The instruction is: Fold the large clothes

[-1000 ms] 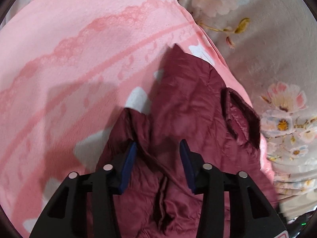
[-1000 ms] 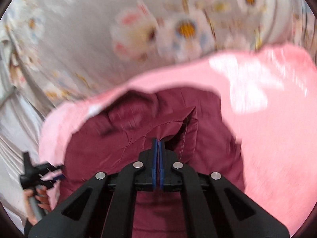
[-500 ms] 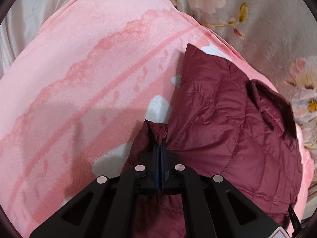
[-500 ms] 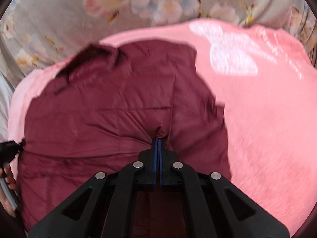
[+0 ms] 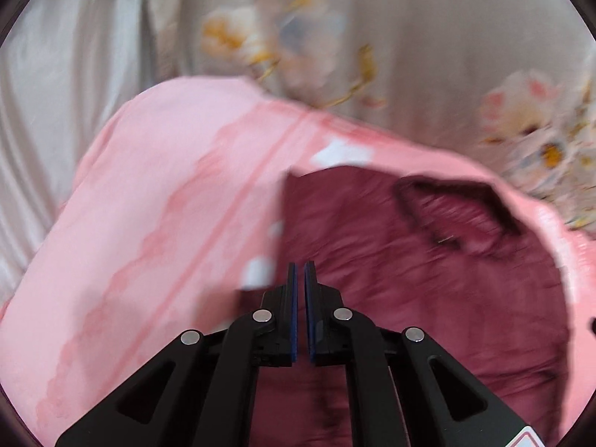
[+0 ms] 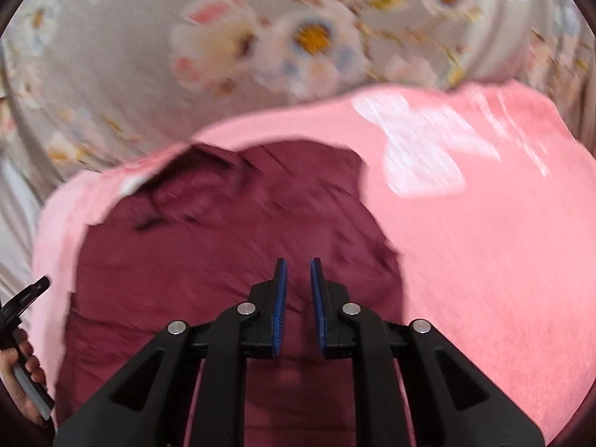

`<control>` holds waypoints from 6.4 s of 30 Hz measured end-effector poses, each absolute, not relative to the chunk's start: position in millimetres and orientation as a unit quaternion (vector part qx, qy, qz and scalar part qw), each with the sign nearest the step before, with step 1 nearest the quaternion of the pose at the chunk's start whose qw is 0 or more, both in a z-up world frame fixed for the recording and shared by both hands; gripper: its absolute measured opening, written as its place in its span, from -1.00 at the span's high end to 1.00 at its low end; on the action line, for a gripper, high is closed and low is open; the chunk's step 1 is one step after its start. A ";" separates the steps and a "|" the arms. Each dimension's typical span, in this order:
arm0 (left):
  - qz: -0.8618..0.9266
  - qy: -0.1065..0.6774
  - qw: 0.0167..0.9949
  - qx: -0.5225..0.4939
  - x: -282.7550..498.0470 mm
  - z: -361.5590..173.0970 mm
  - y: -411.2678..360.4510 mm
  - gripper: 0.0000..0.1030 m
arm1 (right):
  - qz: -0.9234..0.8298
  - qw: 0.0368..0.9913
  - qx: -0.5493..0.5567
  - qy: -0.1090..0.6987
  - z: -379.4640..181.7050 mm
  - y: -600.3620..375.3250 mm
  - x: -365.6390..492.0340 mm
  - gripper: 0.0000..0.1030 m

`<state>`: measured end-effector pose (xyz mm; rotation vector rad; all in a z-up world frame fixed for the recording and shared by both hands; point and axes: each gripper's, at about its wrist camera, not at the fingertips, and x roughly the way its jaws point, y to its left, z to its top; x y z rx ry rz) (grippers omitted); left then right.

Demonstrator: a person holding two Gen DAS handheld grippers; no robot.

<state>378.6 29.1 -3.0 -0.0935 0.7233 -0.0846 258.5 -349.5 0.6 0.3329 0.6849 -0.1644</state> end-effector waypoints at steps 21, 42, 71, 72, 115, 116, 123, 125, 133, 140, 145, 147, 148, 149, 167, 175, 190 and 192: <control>-0.086 0.405 0.910 -0.006 405.2 -88.6 -61.4 0.88 | -0.018 0.912 0.097 0.399 -94.1 -264.3 312.8 0.78; -0.118 0.420 0.899 -0.046 408.6 -84.6 -52.5 0.72 | 0.054 0.896 0.197 0.395 -93.2 -287.6 309.9 0.24; -0.198 0.519 0.805 -0.208 531.2 -77.7 -84.4 0.81 | 0.114 0.849 0.376 0.353 -63.2 -341.9 437.4 0.84; -0.197 0.516 0.810 -0.197 528.5 -77.9 -84.5 0.83 | 0.095 0.863 0.345 0.356 -61.8 -340.1 432.7 0.84; -0.165 0.441 0.871 -0.138 589.7 7.8 -95.0 0.77 | -0.004 0.912 0.216 0.349 -33.4 -334.3 497.5 0.71; -0.155 0.456 0.867 -0.128 594.9 -2.6 -99.2 0.77 | -0.011 0.912 0.201 0.358 -39.6 -329.3 501.9 0.71; -0.148 0.477 0.863 -0.074 584.3 -51.5 -102.4 0.77 | -0.022 0.907 0.151 0.393 -76.3 -326.0 499.4 0.78; -0.148 0.471 0.868 -0.051 579.1 -56.4 -104.4 0.77 | -0.021 0.908 0.134 0.396 -84.6 -325.7 496.6 0.79; -0.135 0.433 0.890 0.051 559.0 -75.6 -121.0 0.77 | -0.051 0.920 0.041 0.387 -96.2 -302.2 492.2 0.79; -0.119 0.421 0.896 0.077 557.7 -83.6 -133.3 0.77 | -0.074 0.919 0.002 0.388 -97.7 -292.1 495.6 0.79; -0.115 0.419 0.897 0.083 556.9 -86.4 -135.5 0.77 | -0.078 0.918 -0.005 0.390 -98.0 -290.0 496.5 0.79; -0.111 0.418 0.897 0.090 557.1 -88.2 -137.9 0.77 | -0.076 0.918 -0.002 0.390 -97.9 -290.3 496.6 0.79; -0.109 0.417 0.898 0.092 556.3 -88.7 -138.7 0.77 | -0.076 0.918 -0.001 0.390 -97.9 -290.5 496.6 0.79; -0.107 0.416 0.898 0.096 555.1 -89.4 -140.0 0.77 | -0.075 0.918 -0.001 0.390 -97.7 -290.9 496.8 0.79; -0.116 0.419 0.897 0.079 552.2 -90.1 -130.0 0.71 | -0.047 0.917 0.073 0.389 -90.5 -316.5 485.0 0.79; -0.126 0.422 0.898 -0.015 441.6 -49.7 -24.1 -0.44 | -0.066 0.935 0.094 0.335 -22.3 -370.1 302.0 -0.19; -0.113 0.511 0.839 -0.151 190.7 -79.1 169.3 -0.58 | -0.093 0.873 0.282 0.387 -103.0 -409.0 -35.3 -0.50; -0.113 0.498 0.846 -0.154 180.7 -77.3 165.0 -0.58 | -0.097 0.875 0.293 0.372 -107.7 -404.9 -39.3 -0.54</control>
